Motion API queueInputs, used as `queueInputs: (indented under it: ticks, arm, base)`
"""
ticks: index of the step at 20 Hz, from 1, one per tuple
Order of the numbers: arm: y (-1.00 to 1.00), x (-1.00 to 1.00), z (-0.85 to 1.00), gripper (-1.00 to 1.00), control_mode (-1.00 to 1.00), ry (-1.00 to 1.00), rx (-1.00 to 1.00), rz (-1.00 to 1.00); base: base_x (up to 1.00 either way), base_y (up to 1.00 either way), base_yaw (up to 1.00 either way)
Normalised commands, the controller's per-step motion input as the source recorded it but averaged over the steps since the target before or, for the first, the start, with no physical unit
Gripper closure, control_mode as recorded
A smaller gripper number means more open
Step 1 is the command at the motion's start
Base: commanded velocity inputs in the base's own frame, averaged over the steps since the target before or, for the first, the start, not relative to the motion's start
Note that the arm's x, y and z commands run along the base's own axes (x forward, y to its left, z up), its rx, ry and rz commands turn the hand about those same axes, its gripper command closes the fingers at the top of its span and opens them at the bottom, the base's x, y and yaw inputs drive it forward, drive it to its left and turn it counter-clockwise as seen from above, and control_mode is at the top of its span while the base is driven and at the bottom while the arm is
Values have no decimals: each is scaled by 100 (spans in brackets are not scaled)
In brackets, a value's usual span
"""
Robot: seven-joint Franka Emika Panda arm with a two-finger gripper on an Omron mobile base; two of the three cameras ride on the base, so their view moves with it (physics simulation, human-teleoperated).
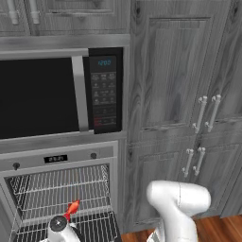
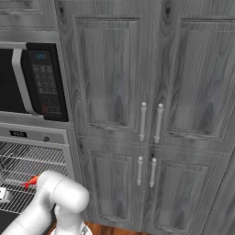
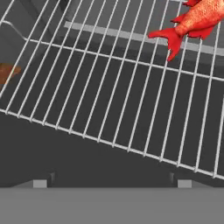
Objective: Take the fish from the oven and place it on the plate on the counter.
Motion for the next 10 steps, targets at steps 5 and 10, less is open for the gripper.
queueInputs:
  ticks: [5,10]
  arm:
    - [-27,0,100,-100,-100,-6,24,0]
    - [-25,8,89,-100,-100,-12,22,-1]
  base:
    - [0,0,0]
    - [0,0,0]
